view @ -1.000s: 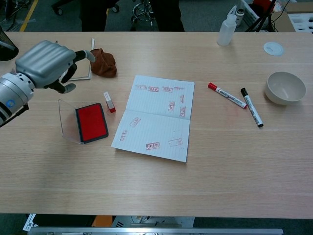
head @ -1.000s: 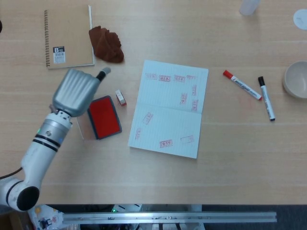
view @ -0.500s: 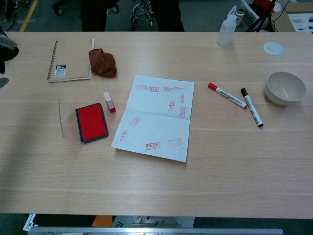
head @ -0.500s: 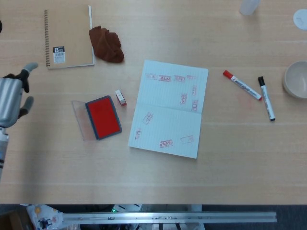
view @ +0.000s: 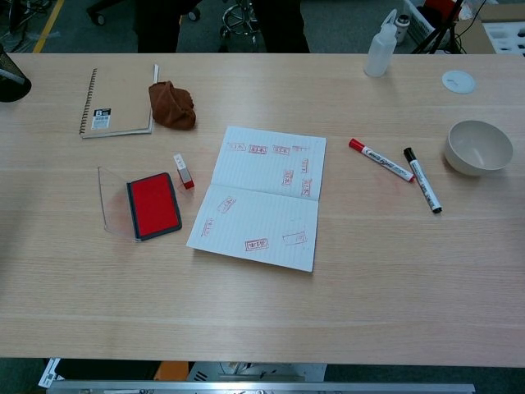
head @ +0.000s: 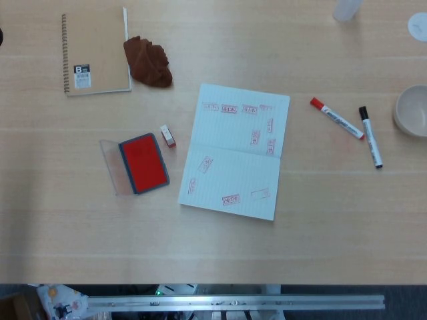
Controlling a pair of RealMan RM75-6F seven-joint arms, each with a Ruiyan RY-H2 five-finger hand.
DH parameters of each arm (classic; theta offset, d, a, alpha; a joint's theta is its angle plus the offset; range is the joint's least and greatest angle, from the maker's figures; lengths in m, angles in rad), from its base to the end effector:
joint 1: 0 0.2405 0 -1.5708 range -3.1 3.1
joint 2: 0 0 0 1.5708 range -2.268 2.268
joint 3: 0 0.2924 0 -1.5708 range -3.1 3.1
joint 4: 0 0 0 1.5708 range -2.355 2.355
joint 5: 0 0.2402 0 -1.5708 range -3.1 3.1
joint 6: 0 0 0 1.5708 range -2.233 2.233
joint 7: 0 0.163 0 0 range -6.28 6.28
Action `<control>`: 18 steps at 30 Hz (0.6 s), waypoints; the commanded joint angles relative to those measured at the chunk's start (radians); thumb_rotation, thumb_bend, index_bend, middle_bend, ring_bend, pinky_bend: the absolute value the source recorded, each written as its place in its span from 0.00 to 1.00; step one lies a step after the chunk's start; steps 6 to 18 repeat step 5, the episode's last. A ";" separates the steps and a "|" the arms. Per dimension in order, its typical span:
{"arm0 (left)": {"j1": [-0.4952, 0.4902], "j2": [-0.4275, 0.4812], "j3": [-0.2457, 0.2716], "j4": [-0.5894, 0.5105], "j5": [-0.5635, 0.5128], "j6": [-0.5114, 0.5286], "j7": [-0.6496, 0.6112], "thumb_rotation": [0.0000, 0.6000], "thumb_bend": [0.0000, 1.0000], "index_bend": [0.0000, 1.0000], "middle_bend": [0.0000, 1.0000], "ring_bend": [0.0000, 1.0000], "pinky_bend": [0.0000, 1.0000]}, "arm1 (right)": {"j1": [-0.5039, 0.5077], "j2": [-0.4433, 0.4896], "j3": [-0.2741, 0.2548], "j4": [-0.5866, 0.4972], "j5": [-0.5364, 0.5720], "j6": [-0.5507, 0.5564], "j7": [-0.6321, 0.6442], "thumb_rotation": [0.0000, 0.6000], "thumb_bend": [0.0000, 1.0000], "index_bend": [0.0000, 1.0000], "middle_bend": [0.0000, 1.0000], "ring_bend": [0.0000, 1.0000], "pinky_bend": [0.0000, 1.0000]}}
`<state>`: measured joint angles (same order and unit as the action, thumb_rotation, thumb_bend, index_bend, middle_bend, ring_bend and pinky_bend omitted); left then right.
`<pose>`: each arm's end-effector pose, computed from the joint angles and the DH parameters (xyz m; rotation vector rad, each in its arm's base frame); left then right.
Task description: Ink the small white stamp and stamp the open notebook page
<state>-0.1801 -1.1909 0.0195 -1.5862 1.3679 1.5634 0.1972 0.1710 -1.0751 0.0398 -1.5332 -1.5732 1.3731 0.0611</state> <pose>-0.3554 0.2222 0.1322 -1.3714 -0.7780 -0.7875 -0.3574 -0.2348 0.1508 1.5676 -0.8584 0.8699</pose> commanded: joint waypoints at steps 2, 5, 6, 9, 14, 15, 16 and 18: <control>0.023 0.003 0.008 -0.007 0.026 0.013 0.009 1.00 0.26 0.27 0.54 0.54 0.73 | 0.003 -0.002 -0.001 -0.011 0.005 -0.005 -0.015 1.00 0.15 0.31 0.38 0.27 0.39; 0.032 -0.004 -0.001 -0.004 0.023 0.014 0.016 1.00 0.26 0.28 0.54 0.54 0.73 | 0.006 -0.002 -0.001 -0.020 0.006 -0.008 -0.026 1.00 0.15 0.31 0.38 0.27 0.39; 0.032 -0.004 -0.001 -0.004 0.023 0.014 0.016 1.00 0.26 0.28 0.54 0.54 0.73 | 0.006 -0.002 -0.001 -0.020 0.006 -0.008 -0.026 1.00 0.15 0.31 0.38 0.27 0.39; 0.032 -0.004 -0.001 -0.004 0.023 0.014 0.016 1.00 0.26 0.28 0.54 0.54 0.73 | 0.006 -0.002 -0.001 -0.020 0.006 -0.008 -0.026 1.00 0.15 0.31 0.38 0.27 0.39; 0.032 -0.004 -0.001 -0.004 0.023 0.014 0.016 1.00 0.26 0.28 0.54 0.54 0.73 | 0.006 -0.002 -0.001 -0.020 0.006 -0.008 -0.026 1.00 0.15 0.31 0.38 0.27 0.39; 0.032 -0.004 -0.001 -0.004 0.023 0.014 0.016 1.00 0.26 0.28 0.54 0.54 0.73 | 0.006 -0.002 -0.001 -0.020 0.006 -0.008 -0.026 1.00 0.15 0.31 0.38 0.27 0.39; 0.032 -0.004 -0.001 -0.004 0.023 0.014 0.016 1.00 0.26 0.28 0.54 0.54 0.73 | 0.006 -0.002 -0.001 -0.020 0.006 -0.008 -0.026 1.00 0.15 0.31 0.38 0.27 0.39; 0.032 -0.004 -0.001 -0.004 0.023 0.014 0.016 1.00 0.26 0.28 0.54 0.54 0.73 | 0.006 -0.002 -0.001 -0.020 0.006 -0.008 -0.026 1.00 0.15 0.31 0.38 0.27 0.39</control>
